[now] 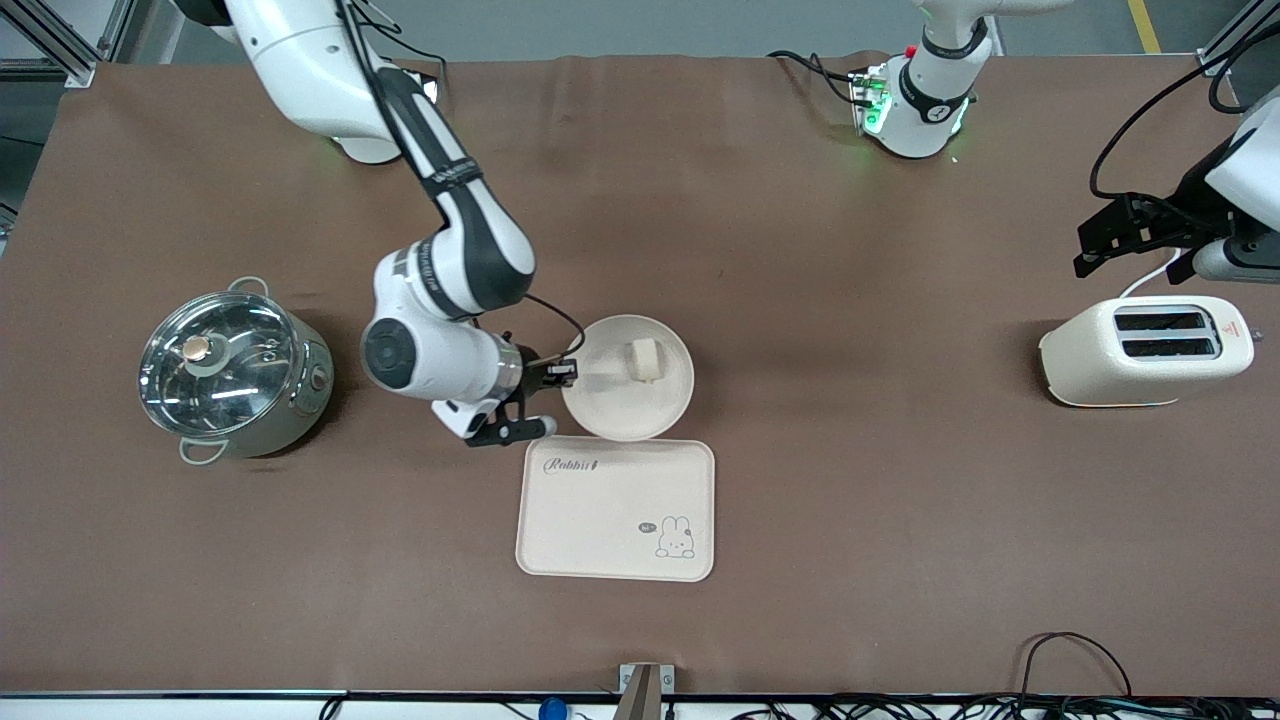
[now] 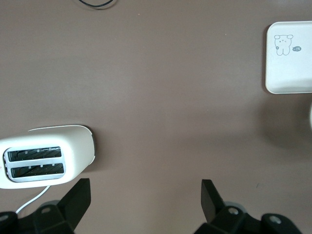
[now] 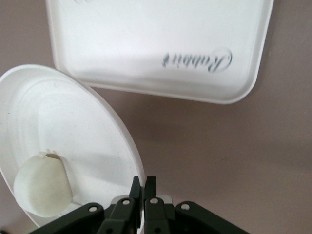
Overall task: Place bun in plate and plate on tray
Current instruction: 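Lift the plate by its rim with the right gripper toward the tray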
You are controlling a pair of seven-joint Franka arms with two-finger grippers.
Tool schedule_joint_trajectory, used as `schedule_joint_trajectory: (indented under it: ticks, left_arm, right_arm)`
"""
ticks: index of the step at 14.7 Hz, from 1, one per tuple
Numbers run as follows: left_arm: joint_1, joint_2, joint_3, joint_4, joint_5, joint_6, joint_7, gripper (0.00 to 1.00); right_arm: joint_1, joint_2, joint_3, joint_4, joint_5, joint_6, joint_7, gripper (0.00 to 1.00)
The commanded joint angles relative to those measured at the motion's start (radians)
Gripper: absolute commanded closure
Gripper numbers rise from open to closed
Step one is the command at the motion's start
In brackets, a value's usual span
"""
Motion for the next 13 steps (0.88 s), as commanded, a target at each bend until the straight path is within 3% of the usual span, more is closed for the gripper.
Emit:
schedule_joint_trajectory:
  ticks: [1, 10, 13]
  left_arm:
    - [0.004, 0.007, -0.001, 0.024, 0.000, -0.021, 0.009, 0.00]
    - [0.007, 0.007, 0.005, 0.021, 0.000, -0.020, 0.010, 0.00]
    - [0.005, 0.007, 0.005, 0.020, 0.000, -0.020, 0.009, 0.00]
  right_arm:
    - [-0.051, 0.039, 0.012, 0.079, 0.079, -0.012, 0.023, 1.00]
    - [-0.091, 0.352, 0.015, 0.419, 0.107, 0.134, 0.089, 1.00]
    - [-0.089, 0.411, 0.015, 0.441, 0.107, 0.224, 0.083, 1.00]
